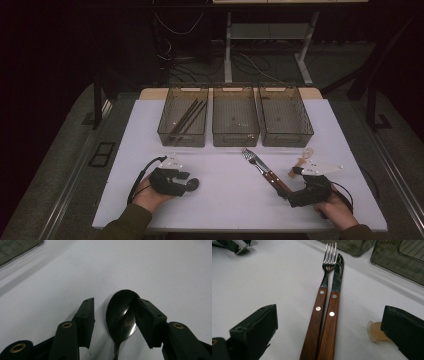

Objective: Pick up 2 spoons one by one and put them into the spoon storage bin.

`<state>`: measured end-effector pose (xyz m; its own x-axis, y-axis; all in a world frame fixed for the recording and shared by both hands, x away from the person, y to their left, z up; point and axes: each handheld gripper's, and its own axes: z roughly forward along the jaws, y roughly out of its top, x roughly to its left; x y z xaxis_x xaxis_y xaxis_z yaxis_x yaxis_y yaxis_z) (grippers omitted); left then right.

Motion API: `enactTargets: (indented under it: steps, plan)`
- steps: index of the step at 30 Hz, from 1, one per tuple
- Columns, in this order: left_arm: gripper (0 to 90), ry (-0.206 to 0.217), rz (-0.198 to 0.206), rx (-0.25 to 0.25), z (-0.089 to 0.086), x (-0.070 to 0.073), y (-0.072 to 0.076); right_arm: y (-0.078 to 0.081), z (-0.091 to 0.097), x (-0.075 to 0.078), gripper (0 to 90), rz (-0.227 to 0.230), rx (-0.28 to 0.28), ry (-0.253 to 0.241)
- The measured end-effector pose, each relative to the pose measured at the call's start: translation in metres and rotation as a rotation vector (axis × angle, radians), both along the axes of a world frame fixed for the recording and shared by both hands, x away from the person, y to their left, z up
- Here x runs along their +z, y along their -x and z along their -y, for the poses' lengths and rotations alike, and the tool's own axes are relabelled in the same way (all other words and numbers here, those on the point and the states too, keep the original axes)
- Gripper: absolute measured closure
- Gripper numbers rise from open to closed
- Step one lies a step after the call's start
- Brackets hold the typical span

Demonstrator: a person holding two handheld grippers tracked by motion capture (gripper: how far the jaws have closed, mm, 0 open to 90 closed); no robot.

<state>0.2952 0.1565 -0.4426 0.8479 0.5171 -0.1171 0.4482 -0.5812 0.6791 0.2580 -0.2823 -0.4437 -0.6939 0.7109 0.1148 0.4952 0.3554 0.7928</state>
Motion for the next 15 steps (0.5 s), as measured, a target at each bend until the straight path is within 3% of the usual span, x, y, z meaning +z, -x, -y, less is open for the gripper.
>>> enactTargets:
  steps: [7, 15]
  plan:
    - [49.5, -0.014, 0.015, -0.006, 0.0026, -0.0011, 0.0008, 0.0000, 0.0000, 0.0000, 1.1, -0.001, 0.000, 0.000]
    - [53.4, -0.019, 0.000, -0.015, 0.0031, -0.0007, 0.0022, 0.0001, 0.0000, 0.0001, 1.1, -0.001, 0.001, 0.000]
